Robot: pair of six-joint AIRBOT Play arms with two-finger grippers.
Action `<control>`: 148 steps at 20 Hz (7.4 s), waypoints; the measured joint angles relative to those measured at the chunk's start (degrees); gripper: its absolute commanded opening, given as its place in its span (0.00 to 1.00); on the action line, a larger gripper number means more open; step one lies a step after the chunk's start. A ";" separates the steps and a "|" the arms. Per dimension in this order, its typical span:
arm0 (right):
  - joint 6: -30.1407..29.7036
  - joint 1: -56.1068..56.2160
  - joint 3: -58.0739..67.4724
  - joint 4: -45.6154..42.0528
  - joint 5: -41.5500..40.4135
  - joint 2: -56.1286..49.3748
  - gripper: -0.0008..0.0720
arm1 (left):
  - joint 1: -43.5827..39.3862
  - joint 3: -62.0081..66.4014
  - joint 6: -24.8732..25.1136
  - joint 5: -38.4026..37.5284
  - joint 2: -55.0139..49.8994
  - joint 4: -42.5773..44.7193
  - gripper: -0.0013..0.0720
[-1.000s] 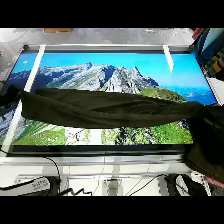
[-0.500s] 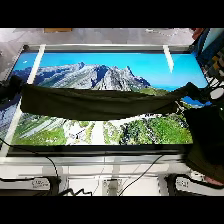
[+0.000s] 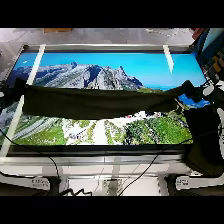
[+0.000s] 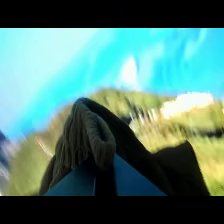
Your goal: Fold the clothes and pants, and hang the long-sleeved shirts on hangers.
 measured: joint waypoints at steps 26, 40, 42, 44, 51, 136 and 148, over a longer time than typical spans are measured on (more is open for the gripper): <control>-26.73 6.40 1.07 2.84 4.61 -2.12 0.95 | 8.24 -8.20 -2.54 -27.91 3.72 16.92 0.77; -32.24 26.16 9.94 2.38 -3.58 -2.45 0.83 | 7.39 -10.49 -7.21 -20.44 -0.24 12.72 0.76; -31.28 29.62 10.29 2.32 -5.95 -3.41 0.73 | 6.43 -10.49 -6.47 -16.55 -0.61 12.92 0.48; -29.29 32.70 10.91 2.16 -7.19 -5.11 0.37 | 5.14 -10.03 -6.14 -12.98 -0.76 13.05 0.04; -23.74 42.25 17.42 2.27 -8.44 -12.09 0.05 | -0.11 -1.27 1.42 -12.22 2.47 12.98 0.04; -21.99 36.85 40.79 9.42 32.13 -20.26 0.05 | -14.71 18.82 2.75 -62.14 13.68 38.60 0.03; -26.99 49.11 40.28 9.33 30.91 -20.35 0.05 | -22.88 29.38 -2.97 -74.44 15.54 63.73 0.04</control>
